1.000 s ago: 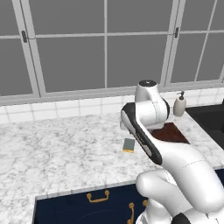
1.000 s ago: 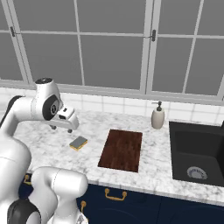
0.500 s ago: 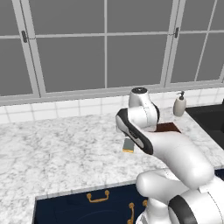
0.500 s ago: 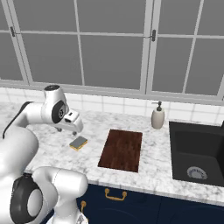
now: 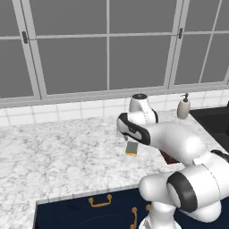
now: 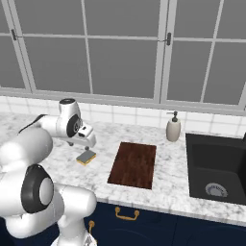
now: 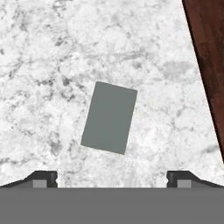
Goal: Pick up the sponge from the counter and clean the cutting board by briefly scrubbing or pressing down on the cutting board. Once finished, release the sponge.
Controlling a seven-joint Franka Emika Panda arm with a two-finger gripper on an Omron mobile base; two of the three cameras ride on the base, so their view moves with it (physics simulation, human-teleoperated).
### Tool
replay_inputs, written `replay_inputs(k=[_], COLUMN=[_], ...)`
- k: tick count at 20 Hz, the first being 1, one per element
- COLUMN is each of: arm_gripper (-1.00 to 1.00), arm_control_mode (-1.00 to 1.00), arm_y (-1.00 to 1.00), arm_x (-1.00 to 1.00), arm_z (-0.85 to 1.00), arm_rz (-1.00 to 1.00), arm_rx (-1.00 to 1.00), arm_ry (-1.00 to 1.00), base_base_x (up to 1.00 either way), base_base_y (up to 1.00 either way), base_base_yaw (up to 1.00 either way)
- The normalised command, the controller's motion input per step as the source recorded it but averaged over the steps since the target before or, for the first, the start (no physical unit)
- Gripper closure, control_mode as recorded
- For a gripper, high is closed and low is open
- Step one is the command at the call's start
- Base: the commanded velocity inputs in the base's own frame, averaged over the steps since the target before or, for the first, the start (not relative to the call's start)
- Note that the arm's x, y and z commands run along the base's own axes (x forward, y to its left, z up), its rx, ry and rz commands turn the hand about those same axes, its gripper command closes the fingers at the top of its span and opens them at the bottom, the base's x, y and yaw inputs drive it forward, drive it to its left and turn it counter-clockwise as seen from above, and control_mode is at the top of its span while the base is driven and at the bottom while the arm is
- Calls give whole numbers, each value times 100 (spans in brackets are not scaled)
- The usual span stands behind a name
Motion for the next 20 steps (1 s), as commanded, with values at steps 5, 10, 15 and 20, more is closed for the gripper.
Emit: replay_inputs(k=[5,10,15,20], arm_gripper=[-100,-100,-100,-100], arm_control_mode=[-100,-100,-100,-100], arm_y=[0,0,0,0], arm_x=[41,4,18,8], arm_z=[-36,-43,-39,-24], arm_rz=[0,0,0,0], arm_rx=[2,0,0,0], arm_ry=[7,4,3,3], base_base_x=[0,0,0,0], base_base_y=[0,0,0,0], base_base_yaw=[0,0,0,0])
